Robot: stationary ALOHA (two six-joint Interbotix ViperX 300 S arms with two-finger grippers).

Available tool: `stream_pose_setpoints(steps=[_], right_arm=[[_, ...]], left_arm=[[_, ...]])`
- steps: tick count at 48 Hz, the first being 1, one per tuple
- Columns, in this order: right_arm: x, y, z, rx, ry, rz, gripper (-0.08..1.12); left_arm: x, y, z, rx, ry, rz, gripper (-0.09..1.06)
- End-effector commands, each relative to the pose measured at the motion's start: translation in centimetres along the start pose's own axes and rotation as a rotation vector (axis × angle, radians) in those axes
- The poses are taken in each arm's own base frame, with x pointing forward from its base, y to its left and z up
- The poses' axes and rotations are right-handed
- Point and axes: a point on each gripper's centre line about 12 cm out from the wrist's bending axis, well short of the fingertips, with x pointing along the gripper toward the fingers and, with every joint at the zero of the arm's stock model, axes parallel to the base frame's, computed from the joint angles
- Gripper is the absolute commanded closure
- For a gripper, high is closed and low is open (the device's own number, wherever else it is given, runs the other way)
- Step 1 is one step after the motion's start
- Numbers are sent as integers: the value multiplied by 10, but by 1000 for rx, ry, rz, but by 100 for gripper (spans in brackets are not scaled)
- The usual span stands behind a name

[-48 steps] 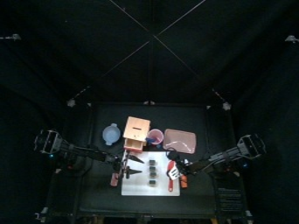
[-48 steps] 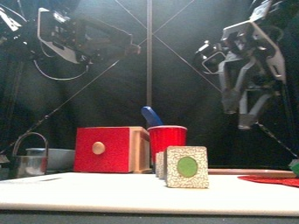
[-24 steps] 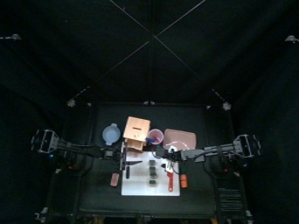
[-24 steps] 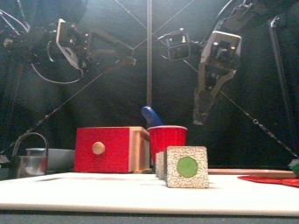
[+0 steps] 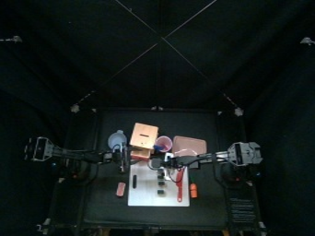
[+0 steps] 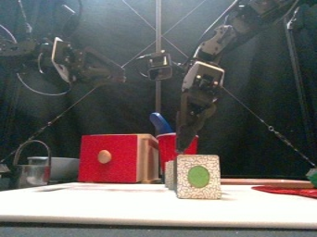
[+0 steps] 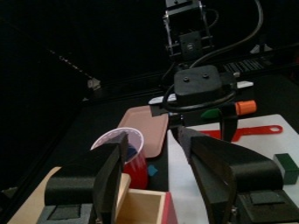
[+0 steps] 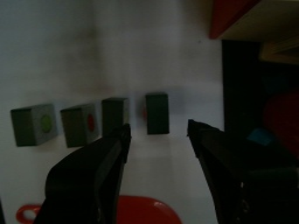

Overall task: Place sushi on board then cut the sushi with the knife then place the pieces on the plate
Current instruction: Place the 4 sushi pieces on the plate

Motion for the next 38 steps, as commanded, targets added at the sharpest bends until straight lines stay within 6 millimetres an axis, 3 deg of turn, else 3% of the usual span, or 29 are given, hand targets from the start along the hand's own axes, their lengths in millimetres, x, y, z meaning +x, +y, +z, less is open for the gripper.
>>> stream_pose_setpoints(steps=[1, 26, 31, 38], right_arm=[[-4, -6, 12, 12, -51, -6, 17], [12, -3, 5, 24, -21, 6, 19], [17, -2, 3, 34, -8, 8, 26], [20, -2, 2, 53, -6, 12, 45]], left_arm=[[-4, 4, 7, -3, -30, 16, 11], [-26, 10, -5, -64, 5, 74, 11], [-27, 10, -5, -64, 6, 73, 11], [-28, 10, -7, -63, 11, 72, 11]])
